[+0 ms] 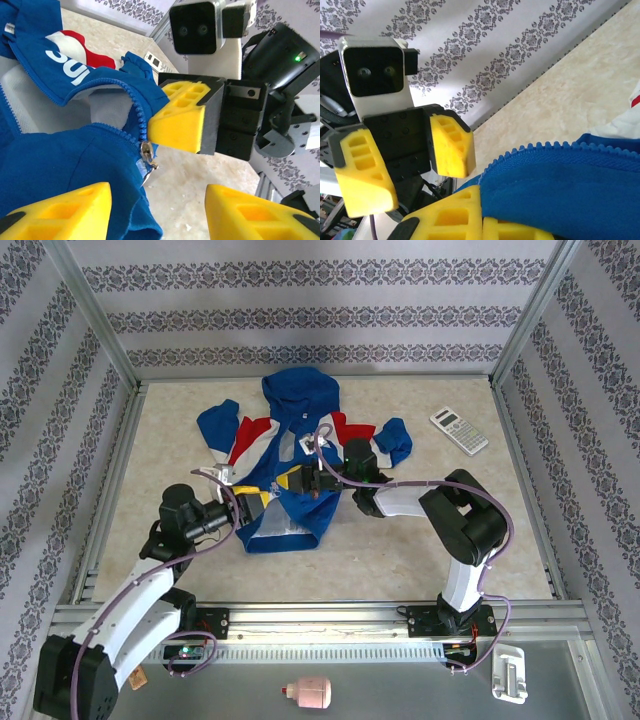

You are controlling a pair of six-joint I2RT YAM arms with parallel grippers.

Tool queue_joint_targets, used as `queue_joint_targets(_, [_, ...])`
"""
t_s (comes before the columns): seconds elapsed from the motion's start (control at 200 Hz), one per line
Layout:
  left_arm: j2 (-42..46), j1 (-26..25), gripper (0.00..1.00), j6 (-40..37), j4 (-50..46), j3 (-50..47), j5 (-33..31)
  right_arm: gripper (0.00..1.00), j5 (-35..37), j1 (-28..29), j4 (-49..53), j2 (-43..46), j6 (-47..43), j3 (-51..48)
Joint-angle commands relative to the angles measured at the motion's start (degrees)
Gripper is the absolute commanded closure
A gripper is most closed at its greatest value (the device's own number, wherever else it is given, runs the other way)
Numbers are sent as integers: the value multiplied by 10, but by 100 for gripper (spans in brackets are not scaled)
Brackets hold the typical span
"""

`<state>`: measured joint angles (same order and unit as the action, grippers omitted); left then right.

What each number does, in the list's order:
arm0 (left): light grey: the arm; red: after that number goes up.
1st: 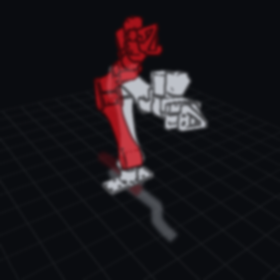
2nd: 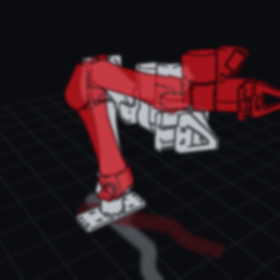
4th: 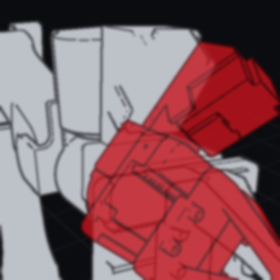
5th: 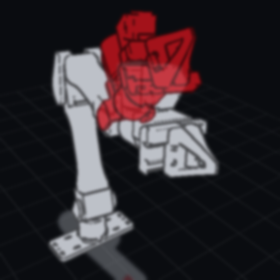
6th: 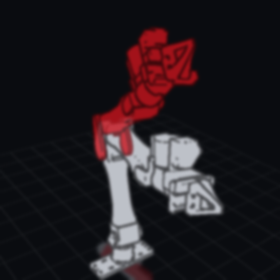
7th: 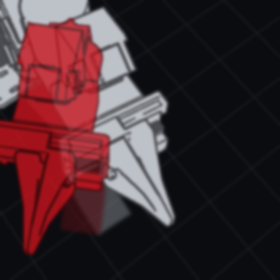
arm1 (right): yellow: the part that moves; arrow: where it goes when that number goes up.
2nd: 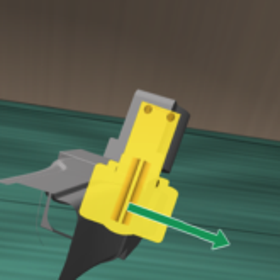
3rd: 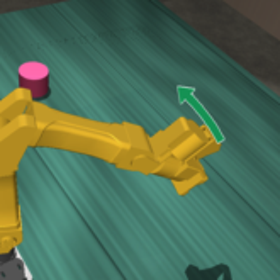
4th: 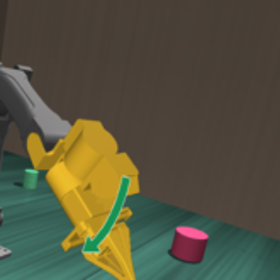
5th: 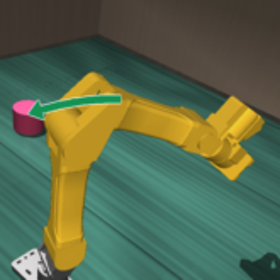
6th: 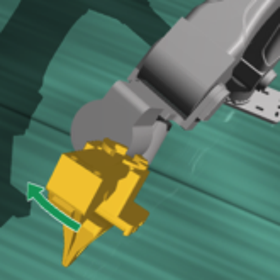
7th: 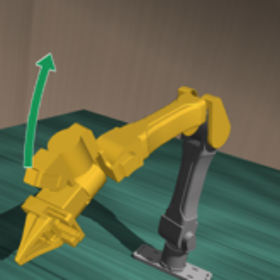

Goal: Zip up the jacket

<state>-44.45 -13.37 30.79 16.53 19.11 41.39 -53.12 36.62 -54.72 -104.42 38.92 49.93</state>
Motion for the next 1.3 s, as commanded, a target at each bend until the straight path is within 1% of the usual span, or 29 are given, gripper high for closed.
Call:
queue_joint_targets(0.0, [6, 5, 47, 54, -53, 27, 2, 100, 4, 3, -42, 11, 2, -3])
queue_joint_targets(0.13, [-26, 8, 47, 130, -21, 27, 15, 100, 4, 5, -48, 8, 7, -3])
queue_joint_targets(0.21, [-57, 8, 47, 181, 36, 19, 29, 100, 5, 8, -50, 7, 7, -4])
queue_joint_targets(0.305, [-85, 9, 48, 225, 107, 4, 33, 100, 8, 11, -51, 8, 11, -8])
queue_joint_targets(0.425, [-110, 10, 57, 263, 192, -15, 37, 100, 11, 14, -56, 6, 11, -13])
queue_joint_targets(0.61, [-122, 9, 72, 273, 222, -21, 41, 100, 15, 17, -60, 3, 15, -15])
queue_joint_targets(0.769, [-115, 9, 82, 269, 216, -27, 43, 100, 14, 17, -64, -5, 20, -8])
queue_joint_targets(0.994, [-105, 9, 91, 258, 195, -26, 46, 100, 12, 20, -74, -18, 31, 3])
queue_joint_targets(1.084, [-103, 10, 100, 249, 177, -23, 46, 100, 14, 22, -72, -22, 33, 4])
queue_joint_targets(1.129, [-103, 10, 100, 243, 166, -22, 46, 100, 17, 22, -73, -25, 36, 4])
queue_joint_targets(1.194, [-105, 9, 100, 231, 136, -15, 51, 100, 21, 23, -76, -29, 41, 2])
queue_joint_targets(1.299, [-122, 3, 100, 181, 24, 15, 67, 100, 40, 23, -69, -36, 47, -6])
